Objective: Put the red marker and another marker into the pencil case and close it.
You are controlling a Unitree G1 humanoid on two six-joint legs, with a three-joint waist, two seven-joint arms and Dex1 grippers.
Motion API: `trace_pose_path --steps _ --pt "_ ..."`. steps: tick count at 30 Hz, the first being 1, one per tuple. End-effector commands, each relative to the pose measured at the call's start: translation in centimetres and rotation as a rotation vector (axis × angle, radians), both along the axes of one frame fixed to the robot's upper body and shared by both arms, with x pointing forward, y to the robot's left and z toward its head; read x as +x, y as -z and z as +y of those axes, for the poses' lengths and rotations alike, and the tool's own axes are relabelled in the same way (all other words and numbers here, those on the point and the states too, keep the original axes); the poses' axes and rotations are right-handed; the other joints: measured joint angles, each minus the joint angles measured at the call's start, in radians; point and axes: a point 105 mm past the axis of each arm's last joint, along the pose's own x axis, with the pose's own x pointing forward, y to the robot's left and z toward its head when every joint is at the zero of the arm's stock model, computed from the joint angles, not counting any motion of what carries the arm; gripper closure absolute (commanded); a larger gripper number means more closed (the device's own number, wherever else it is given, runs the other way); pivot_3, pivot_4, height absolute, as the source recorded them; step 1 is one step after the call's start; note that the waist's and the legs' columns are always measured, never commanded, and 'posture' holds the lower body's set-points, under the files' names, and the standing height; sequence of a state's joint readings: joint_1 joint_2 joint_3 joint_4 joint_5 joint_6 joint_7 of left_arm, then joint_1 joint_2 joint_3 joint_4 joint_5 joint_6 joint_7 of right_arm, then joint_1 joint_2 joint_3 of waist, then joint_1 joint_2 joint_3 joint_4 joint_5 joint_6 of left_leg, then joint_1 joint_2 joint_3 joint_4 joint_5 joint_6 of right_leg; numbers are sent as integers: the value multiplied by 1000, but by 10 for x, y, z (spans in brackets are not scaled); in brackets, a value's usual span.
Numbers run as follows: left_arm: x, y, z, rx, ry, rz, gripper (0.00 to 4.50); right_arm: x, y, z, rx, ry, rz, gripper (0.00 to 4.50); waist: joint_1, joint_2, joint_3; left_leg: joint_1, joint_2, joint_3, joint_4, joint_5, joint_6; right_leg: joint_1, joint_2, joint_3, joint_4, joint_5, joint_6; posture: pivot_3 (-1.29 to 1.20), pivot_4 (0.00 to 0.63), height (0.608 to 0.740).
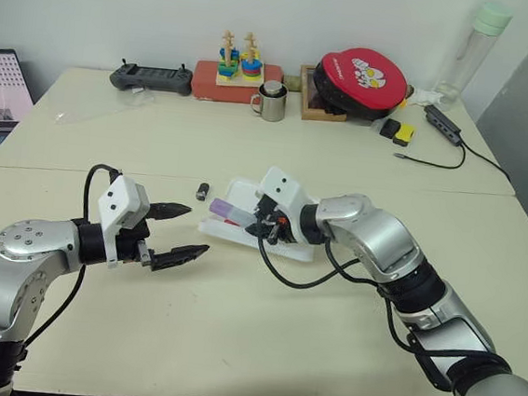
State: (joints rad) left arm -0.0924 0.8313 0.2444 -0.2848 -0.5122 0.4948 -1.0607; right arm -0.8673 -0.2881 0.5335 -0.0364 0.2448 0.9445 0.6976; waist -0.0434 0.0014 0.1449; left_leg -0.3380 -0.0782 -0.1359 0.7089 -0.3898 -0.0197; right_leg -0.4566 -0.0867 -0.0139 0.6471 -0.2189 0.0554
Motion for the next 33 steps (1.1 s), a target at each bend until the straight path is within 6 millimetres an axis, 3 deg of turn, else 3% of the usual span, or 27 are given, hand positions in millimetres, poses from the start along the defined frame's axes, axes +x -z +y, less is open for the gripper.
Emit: trace_pose_path --steps 1,6,22,30,33 --pt "-1 -13 -3 3 23 -43 0 -9 -7 7 18 -53 -28 3435 0 0 0 0 0 0 0 0 0 0 0 0 0 0 0 0 150 740" --pt "0 -11 -4 8 26 -39 0 -35 5 11 -40 -184 -28 3435 0 0 0 0 0 0 0 0 0 0 0 0 0 0 0 0 150 740" --pt "4 -11 -7 13 24 -46 0 -25 19 9 -110 -149 -80 3435 -1 0 0 0 0 0 0 0 0 0 0 0 0 0 0 0 150 740" --pt "5 -10 -8 13 17 -45 0 -25 14 11 -84 -147 -84 1350 -1 0 0 0 0 0 0 0 0 0 0 0 0 0 0 0 150 740" --pt "10 -10 -4 -1 -32 -55 0 -25 7 12 -54 -148 -87 789 -1 0 0 0 0 0 0 0 0 0 0 0 0 0 0 0 150 740"
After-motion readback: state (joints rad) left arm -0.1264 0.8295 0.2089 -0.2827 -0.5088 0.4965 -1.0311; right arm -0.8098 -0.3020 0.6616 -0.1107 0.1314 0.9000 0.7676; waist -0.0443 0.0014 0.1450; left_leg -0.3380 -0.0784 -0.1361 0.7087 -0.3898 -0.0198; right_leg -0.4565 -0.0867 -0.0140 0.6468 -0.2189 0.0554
